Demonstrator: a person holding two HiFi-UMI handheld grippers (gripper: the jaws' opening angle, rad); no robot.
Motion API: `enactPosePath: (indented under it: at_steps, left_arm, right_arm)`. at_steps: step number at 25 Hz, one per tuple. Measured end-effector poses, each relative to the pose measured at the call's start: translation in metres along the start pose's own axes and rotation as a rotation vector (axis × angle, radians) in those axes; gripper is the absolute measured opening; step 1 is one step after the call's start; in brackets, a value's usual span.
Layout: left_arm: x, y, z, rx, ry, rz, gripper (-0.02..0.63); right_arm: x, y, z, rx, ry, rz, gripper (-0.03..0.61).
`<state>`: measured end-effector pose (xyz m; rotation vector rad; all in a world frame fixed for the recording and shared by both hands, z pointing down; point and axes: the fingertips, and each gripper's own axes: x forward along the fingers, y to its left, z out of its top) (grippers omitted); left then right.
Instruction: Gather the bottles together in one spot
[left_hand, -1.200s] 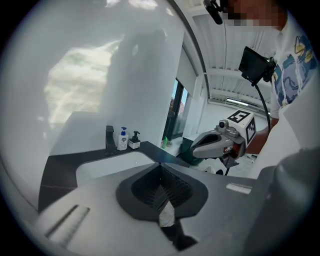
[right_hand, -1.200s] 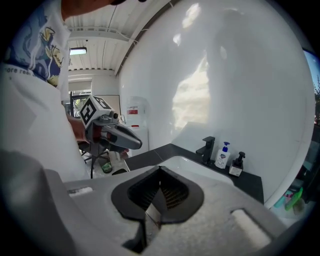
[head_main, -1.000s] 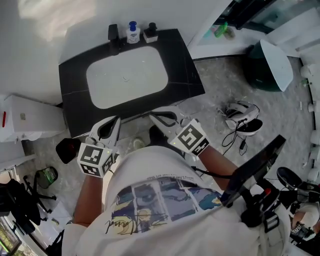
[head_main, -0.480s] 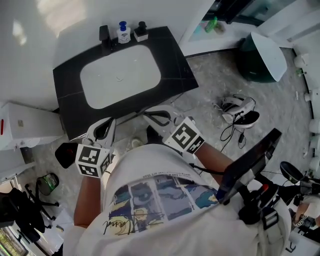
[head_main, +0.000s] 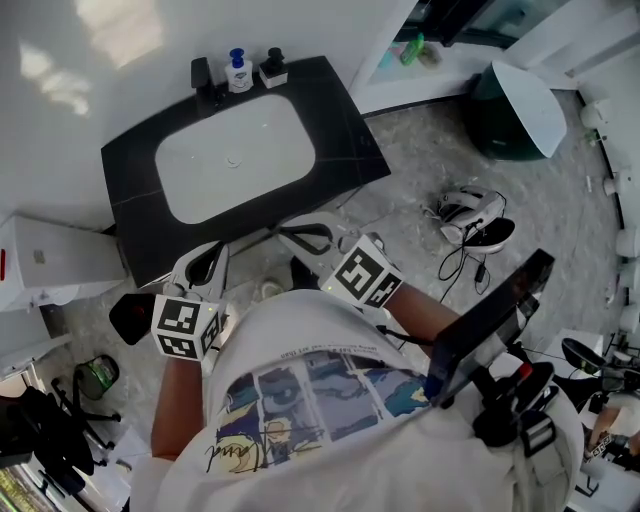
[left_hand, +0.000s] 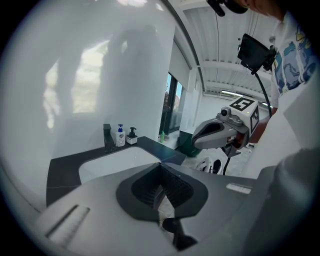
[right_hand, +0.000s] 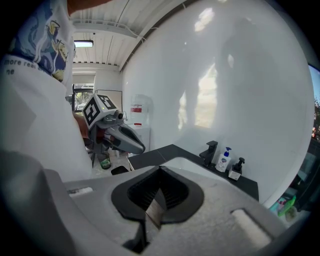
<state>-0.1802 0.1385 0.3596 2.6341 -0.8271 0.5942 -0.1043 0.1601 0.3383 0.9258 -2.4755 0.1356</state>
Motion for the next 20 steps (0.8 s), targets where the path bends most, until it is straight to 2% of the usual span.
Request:
enactPosePath:
  at_steps: [20]
  left_arm:
    - [0.003,-0.003,-0.01,-0.007,0.017,0.0,0.002]
  right_arm:
    - [0.0,0.003,-0.011,-0.026,0.034,0.003,0.002]
